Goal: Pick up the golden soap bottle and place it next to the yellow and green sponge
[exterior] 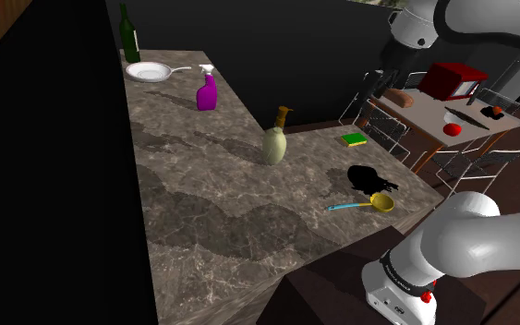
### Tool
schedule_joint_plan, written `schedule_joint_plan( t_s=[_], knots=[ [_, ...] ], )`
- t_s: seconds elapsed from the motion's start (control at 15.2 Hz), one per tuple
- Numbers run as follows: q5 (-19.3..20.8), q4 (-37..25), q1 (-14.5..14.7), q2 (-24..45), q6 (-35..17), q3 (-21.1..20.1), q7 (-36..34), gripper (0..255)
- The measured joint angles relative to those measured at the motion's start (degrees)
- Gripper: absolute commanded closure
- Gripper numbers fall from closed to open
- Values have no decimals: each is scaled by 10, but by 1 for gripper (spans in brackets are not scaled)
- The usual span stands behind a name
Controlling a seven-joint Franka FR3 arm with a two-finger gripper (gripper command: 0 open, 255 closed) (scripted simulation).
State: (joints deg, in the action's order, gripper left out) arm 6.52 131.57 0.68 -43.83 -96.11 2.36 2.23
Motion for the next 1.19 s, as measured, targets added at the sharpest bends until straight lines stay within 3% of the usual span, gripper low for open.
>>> schedule_joint_plan(
  t_s=[0.2, 0.59, 1.19],
  knots=[
    [-4, 7, 0, 13, -24, 2, -5, 0],
    [-18, 53, 1, 78, -158, 19, -16, 0],
    [-59, 54, 15, 234, -352, 37, -25, 0]
  ],
)
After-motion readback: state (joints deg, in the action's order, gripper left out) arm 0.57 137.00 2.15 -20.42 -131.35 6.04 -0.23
